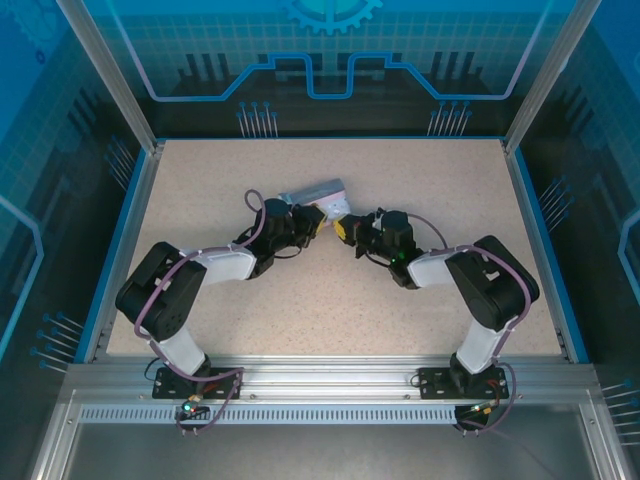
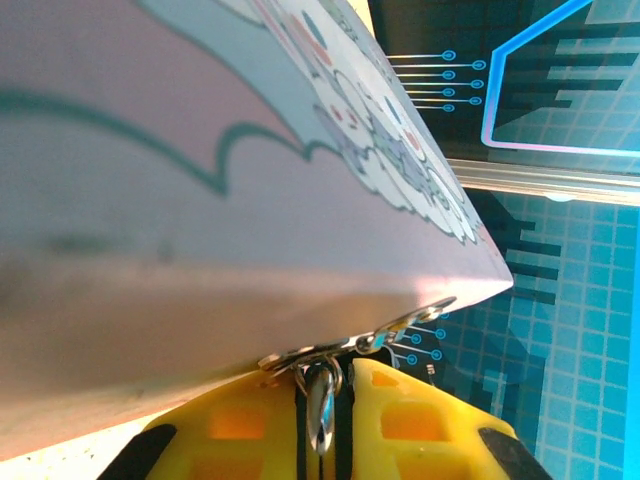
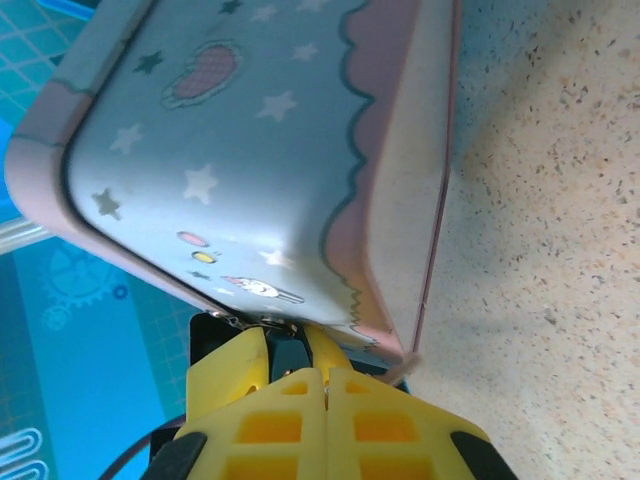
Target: Unlock a padlock with a key
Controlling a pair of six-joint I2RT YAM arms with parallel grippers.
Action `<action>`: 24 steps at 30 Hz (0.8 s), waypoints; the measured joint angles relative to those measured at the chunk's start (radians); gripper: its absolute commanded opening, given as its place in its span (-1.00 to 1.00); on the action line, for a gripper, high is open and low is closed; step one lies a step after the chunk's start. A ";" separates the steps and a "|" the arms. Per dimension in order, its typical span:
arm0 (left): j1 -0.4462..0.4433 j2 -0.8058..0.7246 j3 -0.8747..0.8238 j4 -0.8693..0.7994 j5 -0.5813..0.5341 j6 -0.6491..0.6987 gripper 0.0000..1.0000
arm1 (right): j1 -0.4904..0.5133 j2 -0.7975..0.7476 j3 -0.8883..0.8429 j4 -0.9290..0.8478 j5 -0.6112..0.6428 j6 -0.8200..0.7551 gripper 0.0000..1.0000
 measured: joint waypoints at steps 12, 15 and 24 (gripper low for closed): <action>-0.002 0.000 -0.003 0.016 0.033 0.000 -1.00 | -0.019 -0.072 0.030 -0.154 -0.040 -0.189 -1.00; -0.002 0.000 -0.003 0.016 0.023 0.000 -1.00 | -0.019 -0.048 0.029 -0.113 -0.043 -0.155 -1.00; 0.002 0.000 -0.009 0.023 -0.028 -0.017 -1.00 | 0.008 0.031 0.016 0.045 -0.004 0.033 -1.00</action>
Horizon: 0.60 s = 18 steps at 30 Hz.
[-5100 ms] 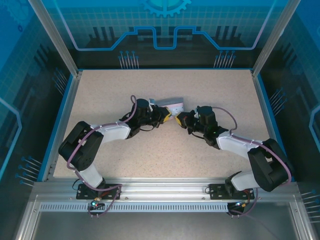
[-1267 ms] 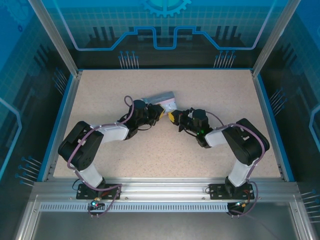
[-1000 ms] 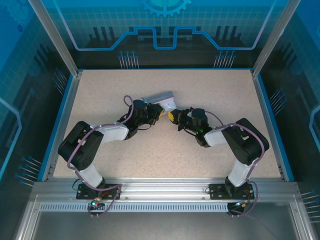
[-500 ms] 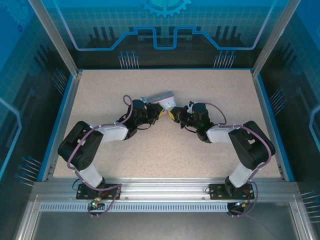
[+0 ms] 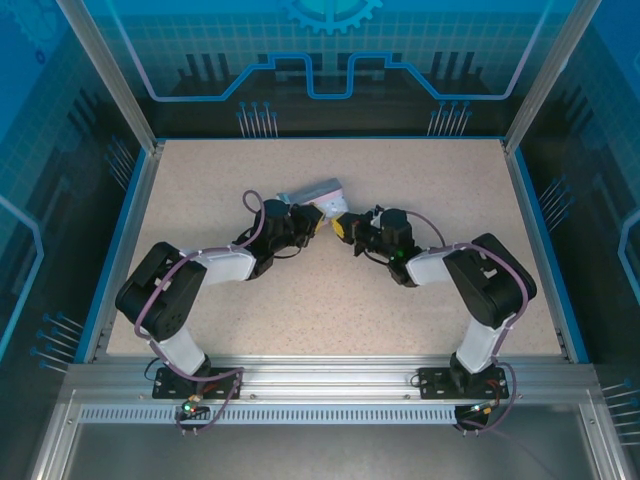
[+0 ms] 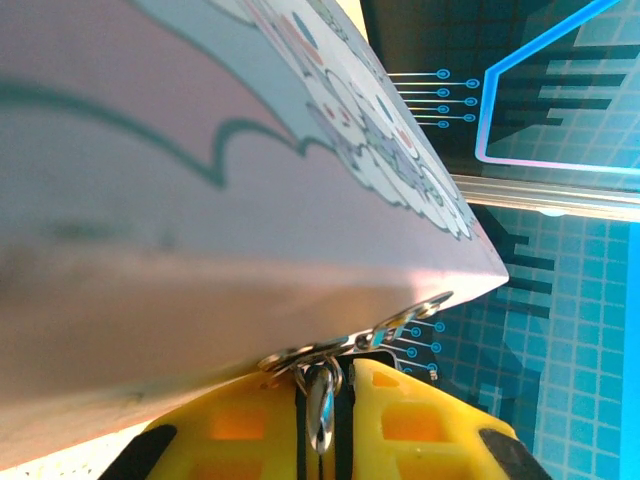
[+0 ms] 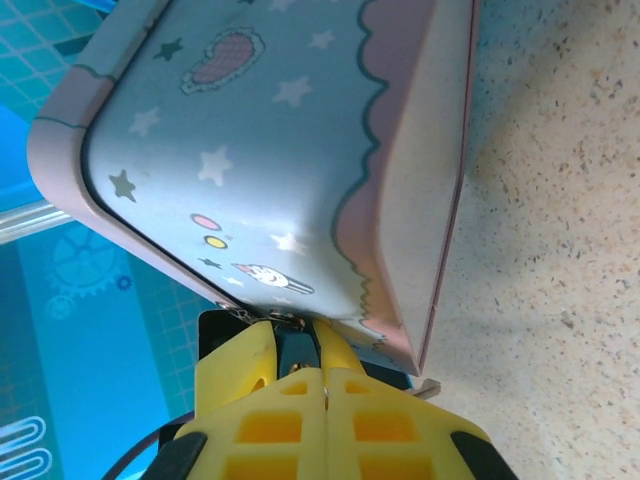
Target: Unlock a padlock with a key
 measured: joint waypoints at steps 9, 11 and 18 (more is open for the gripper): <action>-0.004 0.000 -0.012 0.029 0.037 -0.009 -1.00 | 0.005 -0.041 -0.051 0.015 0.034 0.018 -1.00; -0.006 0.000 -0.012 0.031 0.048 -0.009 -1.00 | 0.002 -0.052 -0.065 0.016 0.036 0.017 -1.00; -0.010 0.000 -0.016 0.037 0.064 -0.009 -1.00 | -0.002 -0.063 -0.082 0.021 0.036 0.015 -1.00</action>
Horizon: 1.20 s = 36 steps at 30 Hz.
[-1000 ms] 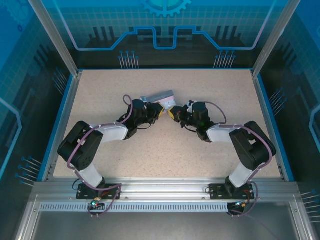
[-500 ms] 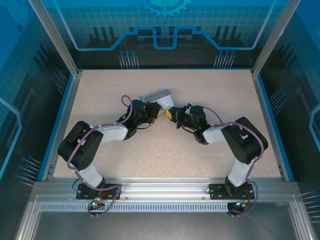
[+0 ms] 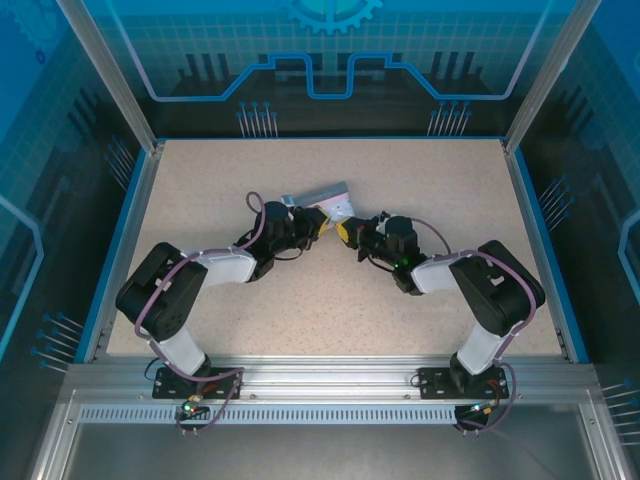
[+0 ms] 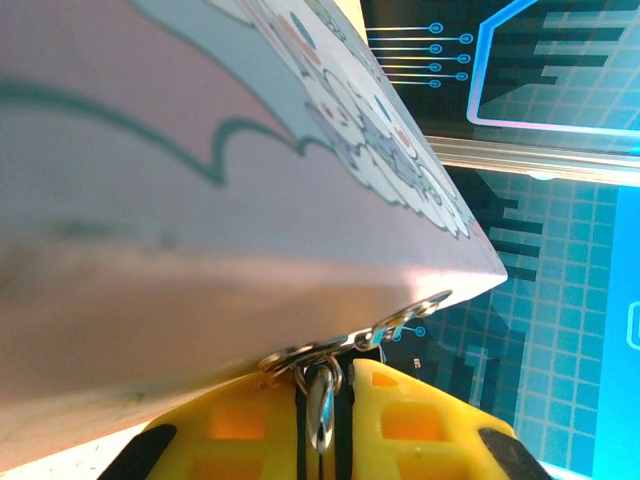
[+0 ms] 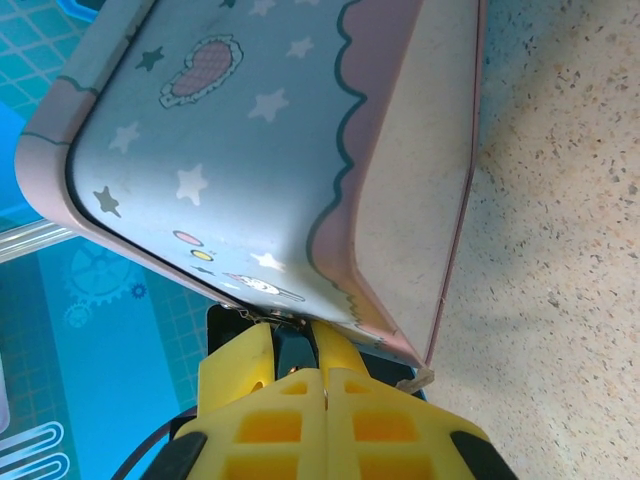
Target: Unlock a padlock with a key
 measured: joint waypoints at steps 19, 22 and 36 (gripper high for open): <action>0.013 0.000 -0.001 0.029 0.002 0.000 -1.00 | -0.019 0.017 0.057 -0.042 -0.069 -0.092 -1.00; 0.019 0.000 -0.002 0.034 0.026 0.000 -1.00 | -0.031 0.017 0.055 -0.035 -0.090 -0.104 -1.00; 0.006 -0.036 -0.029 -0.022 0.090 0.007 -1.00 | -0.033 -0.031 -0.051 0.028 -0.112 -0.081 -1.00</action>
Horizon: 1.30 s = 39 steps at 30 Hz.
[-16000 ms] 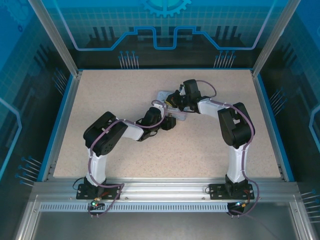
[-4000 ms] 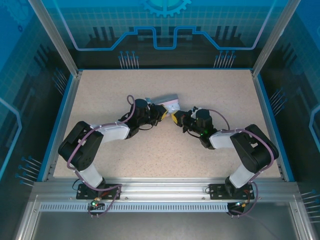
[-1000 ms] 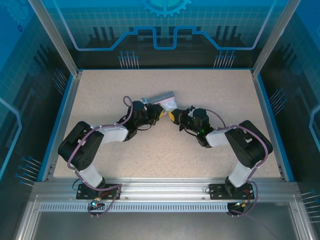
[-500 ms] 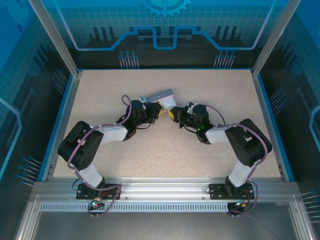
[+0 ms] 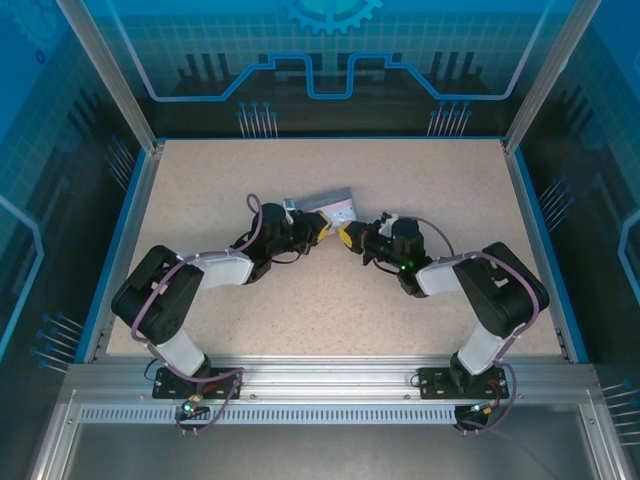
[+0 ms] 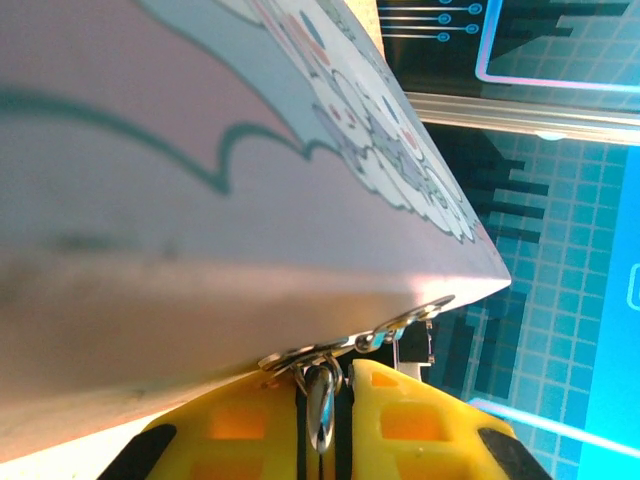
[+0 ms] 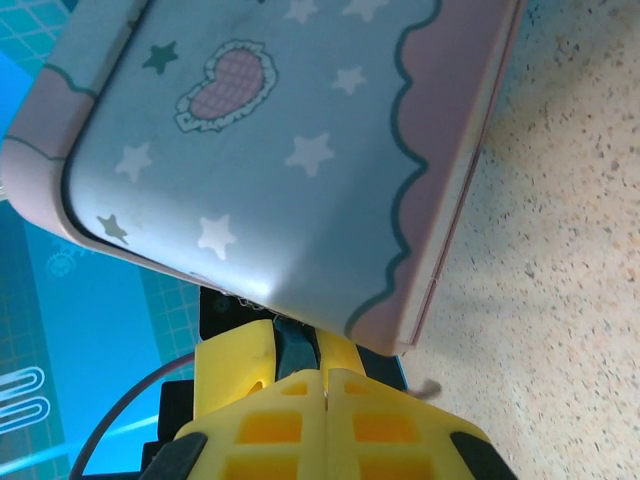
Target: Unlock a padlock with a key
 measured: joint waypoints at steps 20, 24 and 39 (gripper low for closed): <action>-0.016 -0.009 -0.005 -0.005 0.026 0.000 -1.00 | -0.003 -0.084 -0.052 -0.051 0.006 0.003 -1.00; -0.016 -0.009 -0.005 -0.005 0.026 0.000 -1.00 | 0.007 -0.084 -0.052 -0.053 0.006 0.004 -1.00; -0.014 0.000 -0.005 0.007 0.024 0.000 -1.00 | 0.009 -0.079 -0.042 -0.062 0.010 0.011 -1.00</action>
